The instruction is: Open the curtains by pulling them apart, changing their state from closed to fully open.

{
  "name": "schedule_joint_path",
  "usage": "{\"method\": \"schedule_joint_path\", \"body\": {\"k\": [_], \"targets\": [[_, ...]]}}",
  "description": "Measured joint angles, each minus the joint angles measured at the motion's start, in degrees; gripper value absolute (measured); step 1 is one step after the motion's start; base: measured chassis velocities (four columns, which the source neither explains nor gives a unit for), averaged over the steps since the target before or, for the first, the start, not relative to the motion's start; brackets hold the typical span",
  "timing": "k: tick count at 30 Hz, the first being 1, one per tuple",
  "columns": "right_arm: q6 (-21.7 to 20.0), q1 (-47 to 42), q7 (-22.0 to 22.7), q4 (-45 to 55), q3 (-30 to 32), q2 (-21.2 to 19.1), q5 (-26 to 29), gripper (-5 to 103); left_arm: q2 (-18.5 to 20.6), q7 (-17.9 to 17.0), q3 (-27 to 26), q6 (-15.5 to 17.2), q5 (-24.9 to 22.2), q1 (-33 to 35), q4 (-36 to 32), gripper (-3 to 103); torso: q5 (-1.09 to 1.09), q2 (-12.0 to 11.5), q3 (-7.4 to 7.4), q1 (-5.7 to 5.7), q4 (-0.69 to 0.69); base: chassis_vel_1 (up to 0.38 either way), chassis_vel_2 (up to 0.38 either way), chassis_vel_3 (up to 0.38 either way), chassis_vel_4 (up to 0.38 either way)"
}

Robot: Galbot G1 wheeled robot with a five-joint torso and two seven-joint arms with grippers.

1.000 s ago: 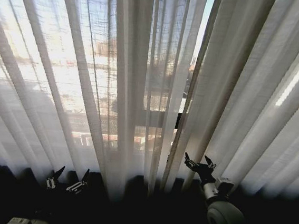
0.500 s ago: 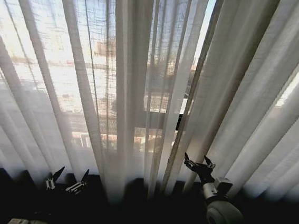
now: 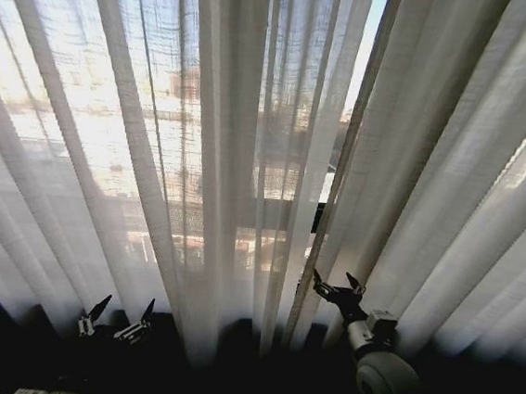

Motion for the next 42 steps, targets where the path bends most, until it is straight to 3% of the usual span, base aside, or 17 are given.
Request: {"method": "schedule_joint_path", "body": {"k": [18, 22, 24, 28, 30, 34, 38, 40, 42], "targets": [[0.5, 12.5, 0.7, -12.1, -2.8, -0.5, 2.0, 101, -1.1, 0.0, -0.7, -1.9, 1.7, 1.5, 0.0, 100, -0.01, 0.0, 0.01, 0.01, 0.0, 0.0, 0.0, 0.0, 0.0], [1.1, 12.6, 0.9, -12.3, -2.9, -0.5, 2.0, 80, -1.2, 0.0, -0.6, -1.9, 1.7, 1.5, 0.0, 100, 0.0, 0.0, 0.01, 0.01, 0.0, 0.0, 0.0, 0.0, 0.0], [1.3, 12.5, 0.9, -12.3, -2.8, -0.6, 2.0, 80, -1.1, 0.0, -0.6, -1.9, 1.7, 1.5, 0.0, 100, 0.0, 0.0, 0.01, 0.01, 0.0, 0.0, 0.0, 0.0, 0.0], [1.8, 11.9, 0.9, -12.0, -2.1, -0.8, 1.9, 59, -1.1, 0.0, -0.6, -1.9, 1.7, 1.4, 0.0, 100, 0.0, 0.0, 0.0, 0.01, 0.0, 0.0, 0.0, 0.0, 0.0], [1.8, 11.8, 0.9, -11.9, -2.1, -0.8, 1.9, 59, -1.1, 0.0, -0.6, -1.9, 1.7, 1.4, 0.0, 100, 0.0, 0.0, 0.0, 0.01, 0.0, 0.0, 0.0, 0.0, 0.0], [2.0, 11.4, 0.9, -11.6, -1.7, -0.7, 1.9, 36, -0.8, 0.0, -0.7, -1.9, 1.7, 1.5, 0.0, 100, 0.0, 0.0, 0.0, 0.01, 0.0, 0.0, 0.0, 0.0, 0.0], [2.0, 11.3, 0.9, -11.2, -1.6, -0.8, 1.9, 30, -0.9, 0.0, -0.7, -1.9, 1.7, 1.5, 0.0, 100, 0.0, 0.0, 0.0, 0.01, 0.0, 0.0, 0.0, 0.0, 0.0], [2.0, 11.3, 1.1, -11.1, -1.5, -0.9, 1.9, 14, -1.0, 0.0, -0.6, -2.0, 1.7, 1.5, 0.0, 100, 0.0, 0.0, 0.0, 0.01, 0.0, 0.0, 0.0, 0.0, 0.0], [2.0, 11.3, 1.1, -11.0, -1.5, -1.0, 1.9, 8, -1.0, 0.0, -0.6, -2.0, 1.7, 1.5, 0.0, 100, 0.0, 0.0, 0.0, 0.01, 0.0, 0.0, 0.0, 0.0, 0.0]]}}
